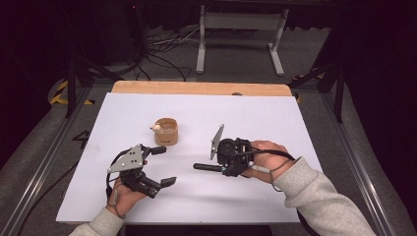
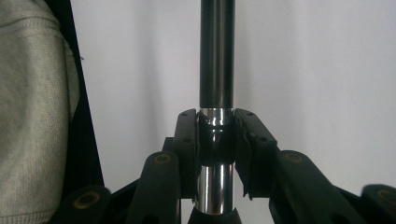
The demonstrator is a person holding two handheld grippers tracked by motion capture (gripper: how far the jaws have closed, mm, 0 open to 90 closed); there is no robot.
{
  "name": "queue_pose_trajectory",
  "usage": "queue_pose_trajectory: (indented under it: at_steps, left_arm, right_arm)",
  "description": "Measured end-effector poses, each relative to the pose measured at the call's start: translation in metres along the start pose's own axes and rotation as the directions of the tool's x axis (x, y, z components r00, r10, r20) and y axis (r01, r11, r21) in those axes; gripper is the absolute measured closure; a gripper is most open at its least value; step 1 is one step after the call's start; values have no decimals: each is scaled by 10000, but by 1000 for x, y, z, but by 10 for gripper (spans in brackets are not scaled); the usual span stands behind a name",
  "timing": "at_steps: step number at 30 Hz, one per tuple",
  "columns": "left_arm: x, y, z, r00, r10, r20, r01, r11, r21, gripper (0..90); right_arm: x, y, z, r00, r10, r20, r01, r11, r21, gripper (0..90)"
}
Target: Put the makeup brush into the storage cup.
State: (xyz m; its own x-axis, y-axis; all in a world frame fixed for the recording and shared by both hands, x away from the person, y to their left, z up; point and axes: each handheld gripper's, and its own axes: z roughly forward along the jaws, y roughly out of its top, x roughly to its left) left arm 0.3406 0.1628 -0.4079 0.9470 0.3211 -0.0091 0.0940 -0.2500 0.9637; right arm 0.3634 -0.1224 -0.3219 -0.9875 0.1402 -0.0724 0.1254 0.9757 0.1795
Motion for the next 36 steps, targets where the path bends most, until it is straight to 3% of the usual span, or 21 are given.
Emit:
queue_pose_trajectory:
  at_steps: [8,13,22,36]
  left_arm:
    - [0,9,14,9974,343,630,-346,9994,36,22]
    - [0,12,20,9946,334,978,-338,9994,22,20]
    - [1,19,36,9830,521,1762,-580,9979,288,20]
    - [0,18,55,9683,713,2394,-934,9922,824,44]
  right_arm:
    - [0,5,-5,9996,-289,-3,289,9996,-73,718]
    - [0,6,-7,9991,-423,4,423,9991,-37,718]
    - [2,7,-8,9974,-718,-46,717,9974,-113,718]
    - [6,11,-6,9937,-1115,-82,1114,9936,-169,718]
